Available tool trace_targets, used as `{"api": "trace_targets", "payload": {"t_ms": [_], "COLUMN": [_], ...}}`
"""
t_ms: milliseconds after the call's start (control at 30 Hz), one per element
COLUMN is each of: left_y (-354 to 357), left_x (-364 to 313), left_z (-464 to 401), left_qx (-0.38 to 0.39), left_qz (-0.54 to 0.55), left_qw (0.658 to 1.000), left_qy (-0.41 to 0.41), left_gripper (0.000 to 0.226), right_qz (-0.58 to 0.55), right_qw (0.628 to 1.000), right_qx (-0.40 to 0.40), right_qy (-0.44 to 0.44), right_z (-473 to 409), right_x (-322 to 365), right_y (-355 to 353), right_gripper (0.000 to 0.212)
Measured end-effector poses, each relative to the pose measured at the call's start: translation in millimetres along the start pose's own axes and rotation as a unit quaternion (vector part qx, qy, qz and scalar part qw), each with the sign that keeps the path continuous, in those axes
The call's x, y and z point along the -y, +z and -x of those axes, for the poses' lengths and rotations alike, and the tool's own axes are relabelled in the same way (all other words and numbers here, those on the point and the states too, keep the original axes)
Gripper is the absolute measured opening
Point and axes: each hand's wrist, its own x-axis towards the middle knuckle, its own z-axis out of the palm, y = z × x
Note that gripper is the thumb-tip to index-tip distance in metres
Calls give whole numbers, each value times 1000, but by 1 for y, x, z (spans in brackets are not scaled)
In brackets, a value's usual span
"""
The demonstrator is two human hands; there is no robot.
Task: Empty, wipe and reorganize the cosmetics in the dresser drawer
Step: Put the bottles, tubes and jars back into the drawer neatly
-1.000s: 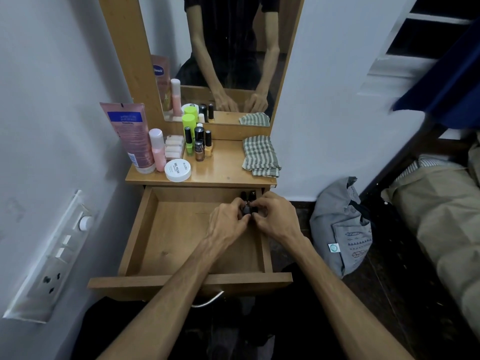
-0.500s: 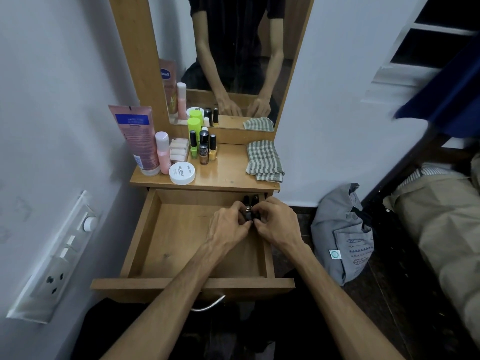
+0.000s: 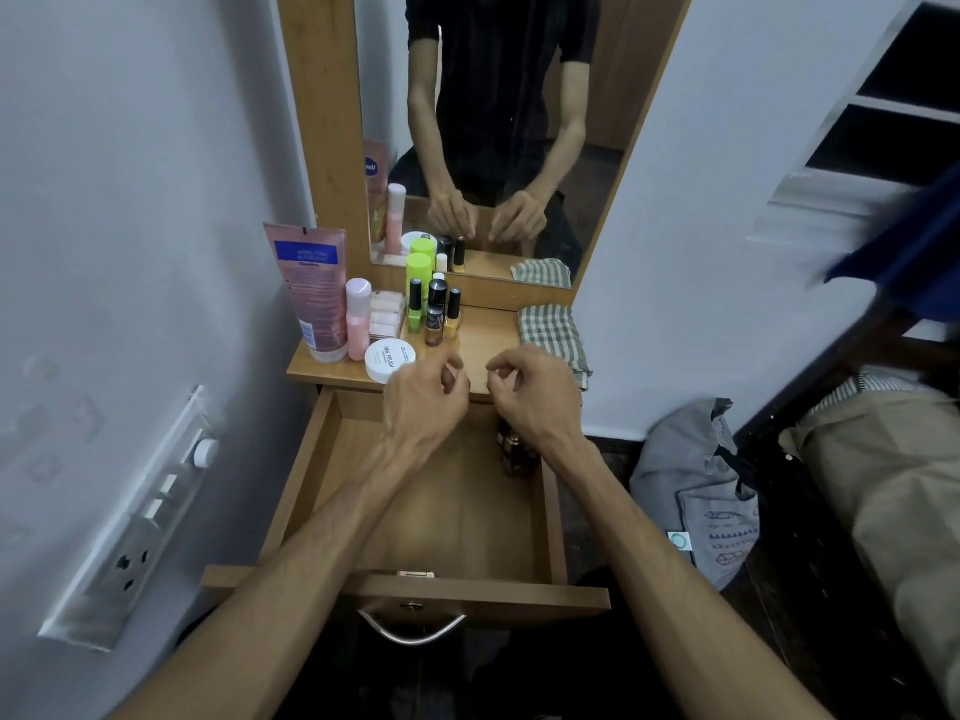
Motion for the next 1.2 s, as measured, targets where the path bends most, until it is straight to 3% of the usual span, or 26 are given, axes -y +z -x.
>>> {"api": "trace_targets", "payload": {"t_ms": [167,400,767,967,1200], "left_y": [-9,-1,1,-4,-8], "left_x": [0,-3,0,-7,-23], "left_z": [-46,-70,-61,-37,13], "left_qx": [-27,-4,-24,-46,-11], "left_qz": [-12,-99,-83,-37,-2], "left_qw": [998,988,992,997,1000], "left_qy": [-56,-115,-95,-58,-14], "left_gripper": [25,39,31,30,23], "right_qz": [-20,-19,-34,-50,-105], "right_qw": [999,998,997,997,993], "right_qx": [-33,-38,-12,-31,-6], "right_qy": [15,40,69,56,62], "right_z": [-35,-80,-88,-58,-1], "right_x": [19,36,32,25,8], "right_y": [9,17,25,5,-29], "right_gripper": [17,35,15,16,9]}}
